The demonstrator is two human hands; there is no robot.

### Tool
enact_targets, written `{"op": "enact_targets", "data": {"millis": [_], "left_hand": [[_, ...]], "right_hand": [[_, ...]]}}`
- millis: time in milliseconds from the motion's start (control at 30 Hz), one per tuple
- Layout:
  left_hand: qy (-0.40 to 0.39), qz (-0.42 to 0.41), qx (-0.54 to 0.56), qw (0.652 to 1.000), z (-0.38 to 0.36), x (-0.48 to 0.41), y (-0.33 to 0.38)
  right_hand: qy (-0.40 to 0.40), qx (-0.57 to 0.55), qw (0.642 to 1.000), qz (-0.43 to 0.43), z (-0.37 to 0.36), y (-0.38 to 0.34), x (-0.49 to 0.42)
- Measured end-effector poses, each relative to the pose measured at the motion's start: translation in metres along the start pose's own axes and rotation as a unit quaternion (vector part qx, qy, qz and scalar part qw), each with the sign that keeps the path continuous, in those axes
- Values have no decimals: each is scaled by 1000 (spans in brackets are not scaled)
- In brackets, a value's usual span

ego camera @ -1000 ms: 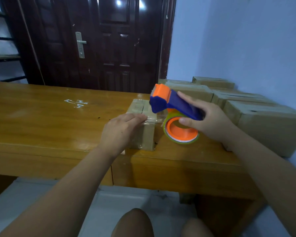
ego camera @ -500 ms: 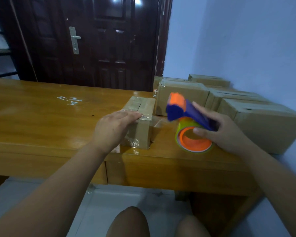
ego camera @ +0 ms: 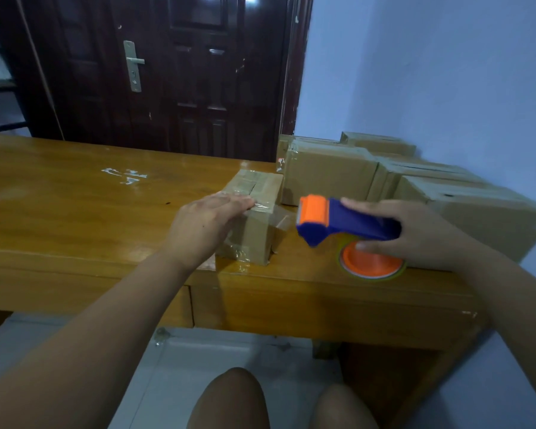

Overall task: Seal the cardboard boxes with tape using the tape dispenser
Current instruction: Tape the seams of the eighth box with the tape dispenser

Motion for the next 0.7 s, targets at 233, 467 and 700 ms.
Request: {"op": "enact_targets", "data": {"millis": [233,467,700], "left_hand": [[-17,31,-4,999,-4,2,-3],[-51,42,-78,995,-3,1,24],[-20,101,-93,990,-9,-2,34]], "right_hand": [[-108,79,991,1,-15,-20,-22],[-182,93,979,-26,-13,-30,-45],[-231,9,971,-53,-9,-29,-60]]}}
Point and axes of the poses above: each hand's wrist, its own x-axis away from the middle knuckle, its own z-axis out of the back of the hand, y = z × x, the point moved 9 cm from there along -x, towards the middle knuckle, and after that the axes turned 9 degrees about z, right-handed, at the moved point
